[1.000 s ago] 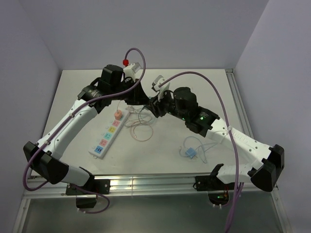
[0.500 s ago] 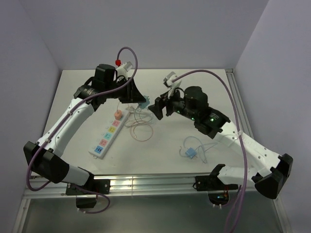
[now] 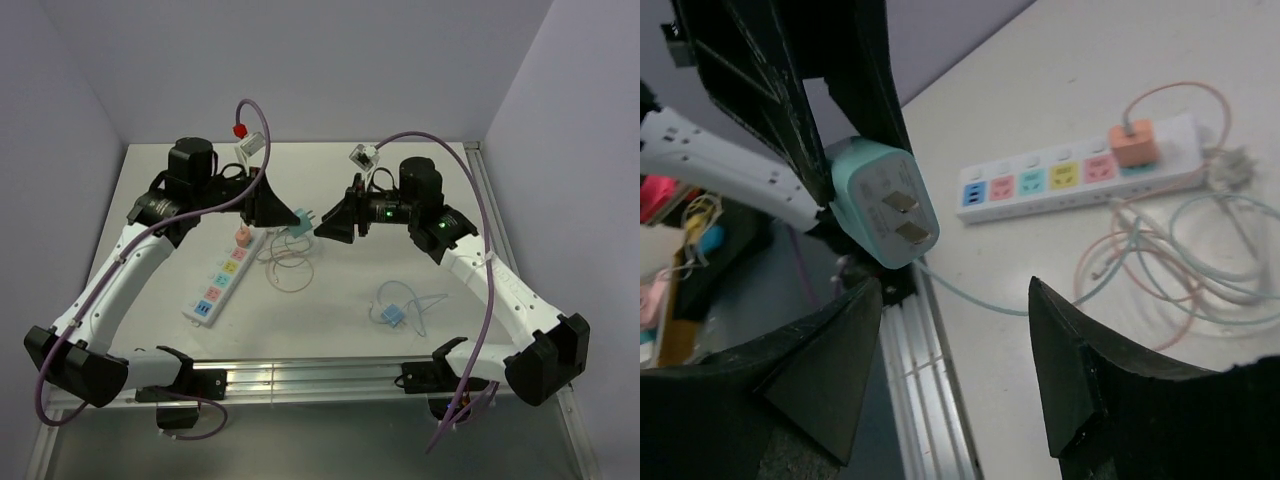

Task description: Insert the plug

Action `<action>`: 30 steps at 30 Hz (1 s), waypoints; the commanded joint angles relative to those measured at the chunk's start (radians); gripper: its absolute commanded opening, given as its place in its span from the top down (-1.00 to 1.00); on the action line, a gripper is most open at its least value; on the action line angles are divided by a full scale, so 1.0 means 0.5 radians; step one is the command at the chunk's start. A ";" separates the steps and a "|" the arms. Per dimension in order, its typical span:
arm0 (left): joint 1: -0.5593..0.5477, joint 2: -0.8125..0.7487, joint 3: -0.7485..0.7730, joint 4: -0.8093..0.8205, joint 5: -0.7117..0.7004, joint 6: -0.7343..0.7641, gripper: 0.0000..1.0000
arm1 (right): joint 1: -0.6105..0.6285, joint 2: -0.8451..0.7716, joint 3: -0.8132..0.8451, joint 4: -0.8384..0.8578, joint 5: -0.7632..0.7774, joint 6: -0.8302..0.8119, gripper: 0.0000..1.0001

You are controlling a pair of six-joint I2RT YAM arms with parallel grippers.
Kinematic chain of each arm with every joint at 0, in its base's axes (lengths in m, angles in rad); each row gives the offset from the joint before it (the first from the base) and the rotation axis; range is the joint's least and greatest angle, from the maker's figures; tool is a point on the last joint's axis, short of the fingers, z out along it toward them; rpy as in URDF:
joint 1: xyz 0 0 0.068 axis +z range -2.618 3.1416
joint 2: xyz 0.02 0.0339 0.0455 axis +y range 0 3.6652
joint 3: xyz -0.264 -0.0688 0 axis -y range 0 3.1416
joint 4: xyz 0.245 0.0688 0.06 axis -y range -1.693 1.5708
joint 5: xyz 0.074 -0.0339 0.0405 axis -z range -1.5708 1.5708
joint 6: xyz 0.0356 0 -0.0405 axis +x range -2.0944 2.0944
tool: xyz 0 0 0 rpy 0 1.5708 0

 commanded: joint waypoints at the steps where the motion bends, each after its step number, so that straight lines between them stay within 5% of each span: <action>1: 0.000 -0.087 -0.035 0.195 0.258 -0.018 0.99 | -0.002 -0.061 -0.061 0.274 -0.387 0.148 -0.35; 16: 0.003 -0.093 -0.099 0.303 0.366 -0.101 0.99 | 0.010 -0.009 -0.132 0.762 -0.519 0.464 -0.28; 27: 0.000 -0.069 -0.099 0.352 0.430 -0.138 0.99 | 0.105 0.120 -0.064 0.830 -0.498 0.498 -0.05; 30: 0.000 -0.078 -0.111 0.395 0.452 -0.160 0.99 | 0.121 0.160 -0.070 0.900 -0.489 0.544 0.23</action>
